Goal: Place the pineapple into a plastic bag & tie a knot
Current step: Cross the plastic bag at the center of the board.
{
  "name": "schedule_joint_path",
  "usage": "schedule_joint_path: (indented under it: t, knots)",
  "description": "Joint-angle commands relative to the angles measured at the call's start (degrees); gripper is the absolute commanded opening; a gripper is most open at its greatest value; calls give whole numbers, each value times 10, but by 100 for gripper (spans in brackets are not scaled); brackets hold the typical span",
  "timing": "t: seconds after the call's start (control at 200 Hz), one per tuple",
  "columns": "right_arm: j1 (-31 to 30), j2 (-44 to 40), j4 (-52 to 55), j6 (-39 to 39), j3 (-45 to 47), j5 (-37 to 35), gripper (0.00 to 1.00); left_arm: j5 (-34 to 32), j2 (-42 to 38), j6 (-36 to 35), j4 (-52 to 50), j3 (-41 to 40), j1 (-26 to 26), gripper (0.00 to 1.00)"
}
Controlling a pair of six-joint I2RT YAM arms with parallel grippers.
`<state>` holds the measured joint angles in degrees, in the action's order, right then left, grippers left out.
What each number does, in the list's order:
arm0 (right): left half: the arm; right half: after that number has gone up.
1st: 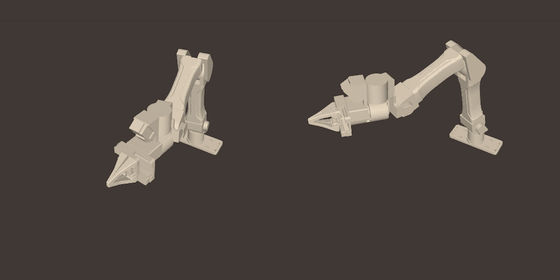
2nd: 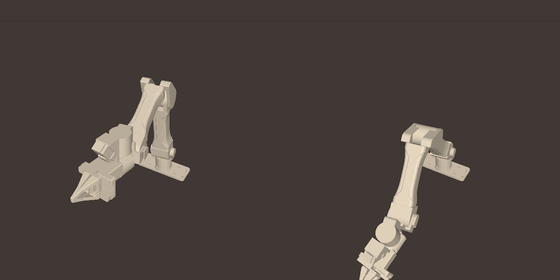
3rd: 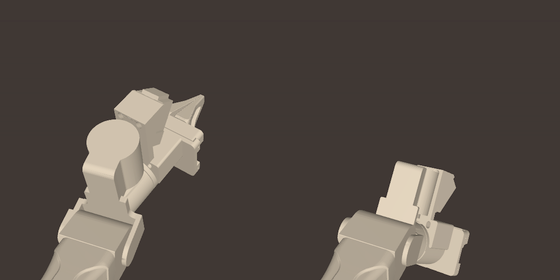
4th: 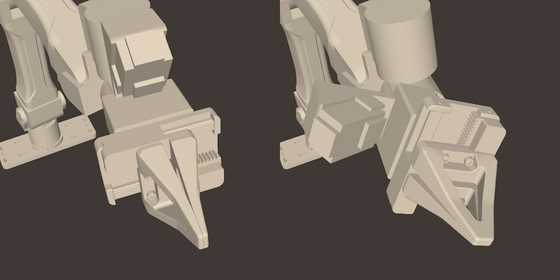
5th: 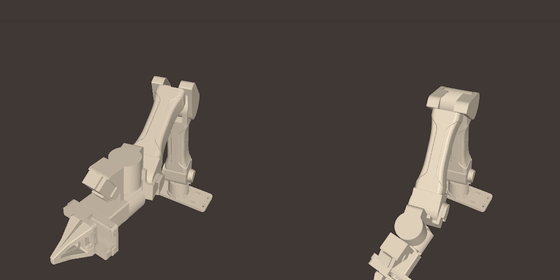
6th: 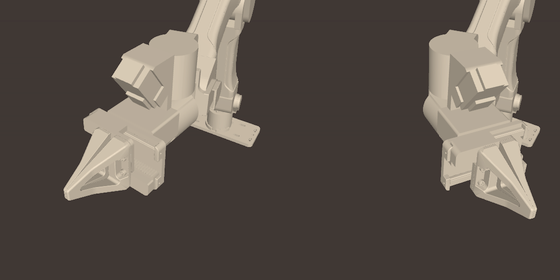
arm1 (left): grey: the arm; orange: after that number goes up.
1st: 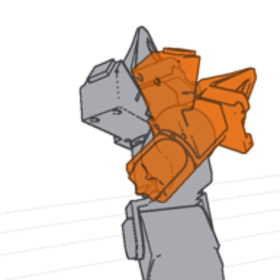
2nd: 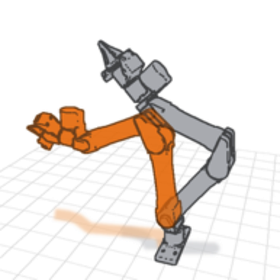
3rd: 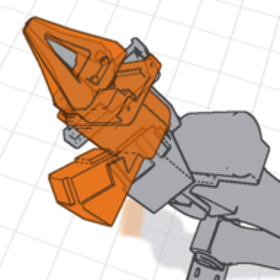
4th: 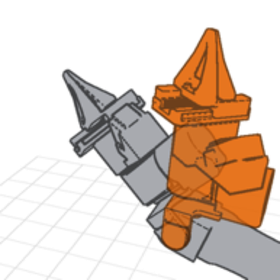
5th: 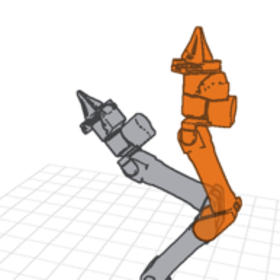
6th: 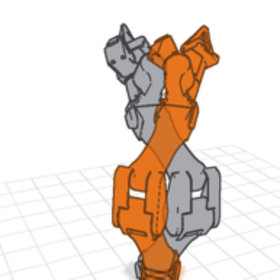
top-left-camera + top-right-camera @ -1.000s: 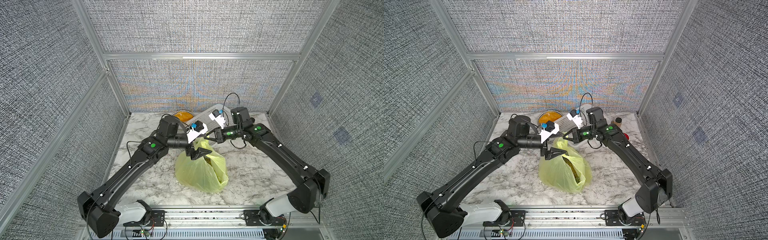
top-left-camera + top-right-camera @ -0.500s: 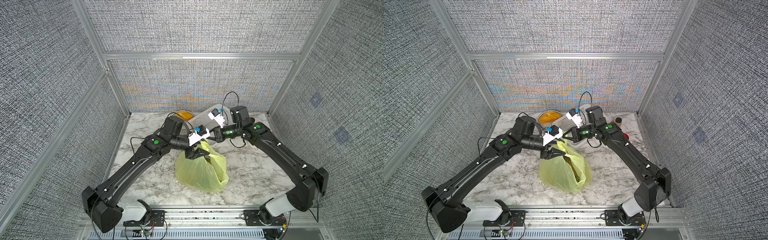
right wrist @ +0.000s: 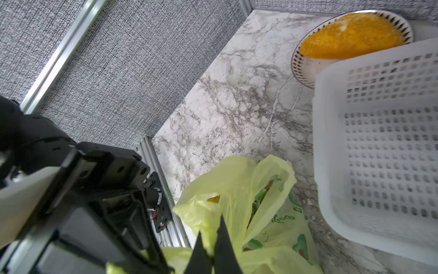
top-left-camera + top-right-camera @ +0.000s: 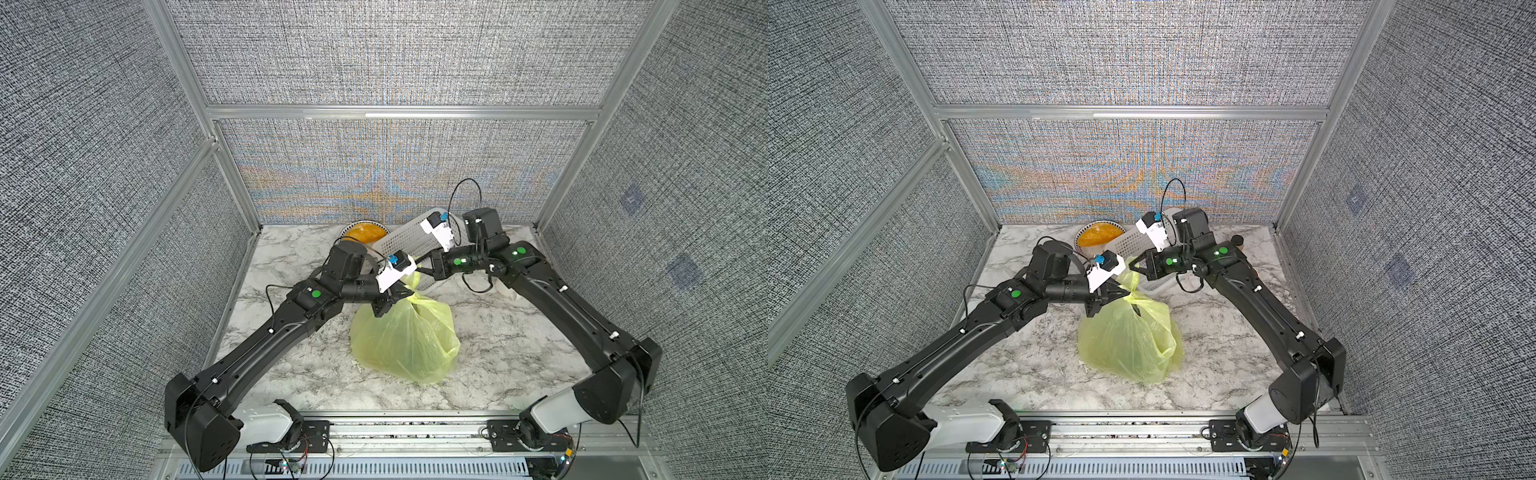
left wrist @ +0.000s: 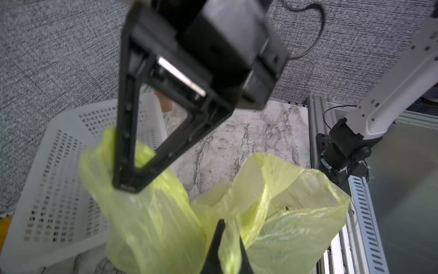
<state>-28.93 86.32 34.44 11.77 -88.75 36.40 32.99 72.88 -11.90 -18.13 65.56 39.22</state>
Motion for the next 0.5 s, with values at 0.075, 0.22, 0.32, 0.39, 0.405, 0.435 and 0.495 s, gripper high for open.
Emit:
schedule_joint_path:
  t: [0.075,0.22,0.32,0.39,0.405,0.435,0.495]
  knots:
    - [-12,-32,0,-25,6,-42,0,-57,-12,151,185,-70,-1,0]
    - [-28,-71,-5,-72,34,-43,0,-77,-24,186,222,-106,-2,0]
    - [-46,-115,-25,-124,78,-33,0,-85,-32,193,222,-119,-1,0]
    - [-70,-148,-45,-179,114,-28,0,-81,-31,196,222,-123,-2,0]
    - [-77,-154,-49,-191,121,-29,0,-79,-30,197,222,-124,-2,0]
    - [-87,-163,-57,-213,135,-28,0,-78,-29,199,223,-125,-2,0]
    - [-101,-173,-65,-242,155,-31,0,-70,-25,202,223,-124,-1,0]
